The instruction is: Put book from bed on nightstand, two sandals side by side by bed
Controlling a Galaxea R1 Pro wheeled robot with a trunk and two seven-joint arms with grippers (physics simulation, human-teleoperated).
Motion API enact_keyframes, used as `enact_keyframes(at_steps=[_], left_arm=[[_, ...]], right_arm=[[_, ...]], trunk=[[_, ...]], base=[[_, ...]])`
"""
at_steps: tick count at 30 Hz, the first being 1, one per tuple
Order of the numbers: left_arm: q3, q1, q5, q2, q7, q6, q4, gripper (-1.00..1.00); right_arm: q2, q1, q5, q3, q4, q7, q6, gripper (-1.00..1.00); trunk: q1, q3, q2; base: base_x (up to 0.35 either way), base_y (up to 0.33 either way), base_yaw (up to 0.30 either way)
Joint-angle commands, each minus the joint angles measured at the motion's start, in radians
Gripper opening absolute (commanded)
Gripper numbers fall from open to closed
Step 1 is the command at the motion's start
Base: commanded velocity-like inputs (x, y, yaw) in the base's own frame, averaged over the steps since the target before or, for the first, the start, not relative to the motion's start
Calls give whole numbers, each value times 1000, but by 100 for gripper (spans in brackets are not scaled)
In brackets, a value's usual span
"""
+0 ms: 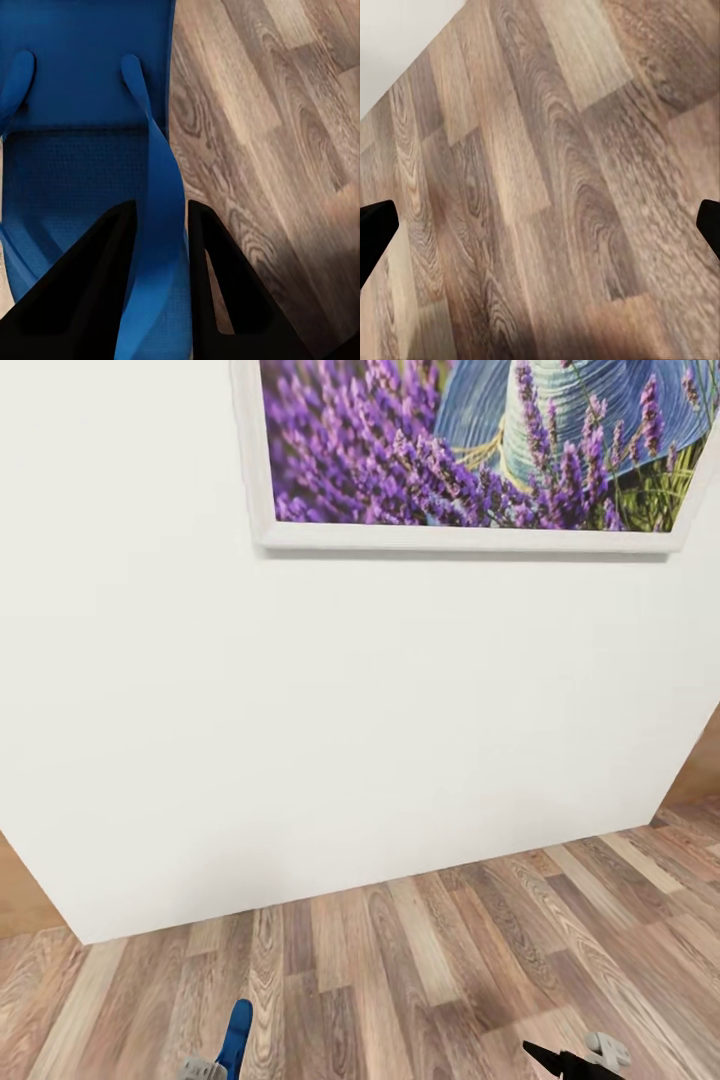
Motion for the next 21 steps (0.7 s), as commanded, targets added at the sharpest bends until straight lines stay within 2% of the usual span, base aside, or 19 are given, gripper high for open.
enact_keyframes(at_steps=[1,10,14,21], left_arm=[[8,-1,-11,-1,-4,-6,0,-100],[8,-1,-11,-1,-4,-6,0,-100],[8,-1,-11,-1,-4,-6,0,-100],[8,-1,-11,-1,-4,-6,0,-100]], right_arm=[[0,0,-4,-5,0,4,10,100],[0,0,-4,-5,0,4,10,100],[0,0,-4,-5,0,5,10,100],[0,0,-4,-5,0,5,10,100]], trunk=[[0,-1,0],[0,-1,0],[0,-1,0],[0,-1,0]], base=[[280,0,-12],[313,0,-5],[130,0,-202],[15,0,-274]])
